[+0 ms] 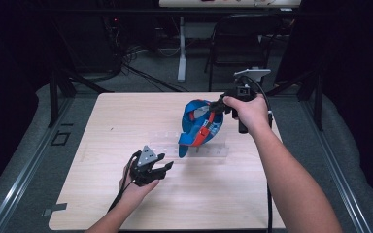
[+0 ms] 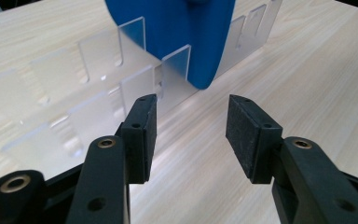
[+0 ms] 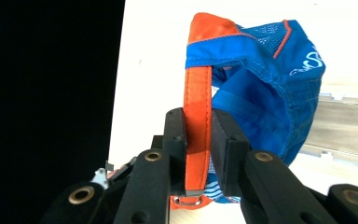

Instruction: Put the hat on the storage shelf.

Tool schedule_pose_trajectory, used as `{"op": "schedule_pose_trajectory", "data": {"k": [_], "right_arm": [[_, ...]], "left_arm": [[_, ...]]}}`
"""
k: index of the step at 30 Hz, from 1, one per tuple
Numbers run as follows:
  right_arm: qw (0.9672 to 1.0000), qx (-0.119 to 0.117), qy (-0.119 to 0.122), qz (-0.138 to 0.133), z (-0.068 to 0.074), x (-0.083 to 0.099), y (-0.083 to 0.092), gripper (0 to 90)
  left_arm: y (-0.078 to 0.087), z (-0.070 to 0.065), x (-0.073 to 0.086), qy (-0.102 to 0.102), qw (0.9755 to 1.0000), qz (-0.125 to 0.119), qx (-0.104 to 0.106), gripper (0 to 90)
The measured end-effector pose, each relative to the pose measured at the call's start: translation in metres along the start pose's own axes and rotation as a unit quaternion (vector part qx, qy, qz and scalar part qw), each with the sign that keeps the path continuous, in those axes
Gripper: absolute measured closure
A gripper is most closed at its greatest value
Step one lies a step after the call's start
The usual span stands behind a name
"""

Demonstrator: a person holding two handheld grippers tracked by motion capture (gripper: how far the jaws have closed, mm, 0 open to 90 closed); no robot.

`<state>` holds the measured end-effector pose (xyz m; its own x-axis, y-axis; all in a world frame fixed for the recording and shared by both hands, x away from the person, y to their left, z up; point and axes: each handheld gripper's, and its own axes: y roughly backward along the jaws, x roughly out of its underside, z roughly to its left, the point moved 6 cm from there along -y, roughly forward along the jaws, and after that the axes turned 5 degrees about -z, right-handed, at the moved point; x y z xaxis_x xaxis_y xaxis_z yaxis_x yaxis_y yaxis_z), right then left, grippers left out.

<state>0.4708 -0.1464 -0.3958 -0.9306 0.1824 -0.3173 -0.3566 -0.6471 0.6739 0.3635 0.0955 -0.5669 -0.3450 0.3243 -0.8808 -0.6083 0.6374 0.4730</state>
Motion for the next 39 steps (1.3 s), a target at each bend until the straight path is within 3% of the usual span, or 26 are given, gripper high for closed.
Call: {"op": "schedule_pose_trajectory", "data": {"k": [4,11,18,20,21,24,28,39], "right_arm": [[1.0000,0.004,0.000,0.003,-0.005,0.001,0.003,77.0],[0.9999,0.012,0.000,0.006,-0.012,0.002,0.000,76.5],[0.9996,0.030,0.001,0.003,-0.023,0.004,0.001,70.0],[0.9989,0.045,0.012,0.004,-0.026,0.005,0.002,68.1],[0.9976,0.064,0.028,-0.002,-0.029,0.006,0.003,66.7],[0.9970,0.072,0.031,0.000,-0.031,0.010,0.004,65.5],[0.9961,0.080,0.036,0.007,-0.040,0.019,0.005,62.3],[0.9964,0.073,0.043,-0.002,-0.073,0.054,0.009,61.3]], "left_arm": [[0.011,0.005,0.008,0.011,0.9999,0.012,0.003,53.2],[0.023,0.019,0.019,0.002,0.9996,0.028,-0.004,52.1],[0.028,0.039,0.034,0.036,0.9988,0.030,-0.015,52.0],[0.029,0.045,0.037,0.046,0.9982,0.029,-0.022,51.6],[0.029,0.046,0.038,0.047,0.9982,0.031,-0.023,51.5],[0.028,0.049,0.039,0.053,0.9978,0.031,-0.023,51.2],[0.029,0.052,0.039,0.059,0.9974,0.030,-0.027,50.9],[0.032,0.059,0.040,0.063,0.9970,0.029,-0.033,50.1]]}}
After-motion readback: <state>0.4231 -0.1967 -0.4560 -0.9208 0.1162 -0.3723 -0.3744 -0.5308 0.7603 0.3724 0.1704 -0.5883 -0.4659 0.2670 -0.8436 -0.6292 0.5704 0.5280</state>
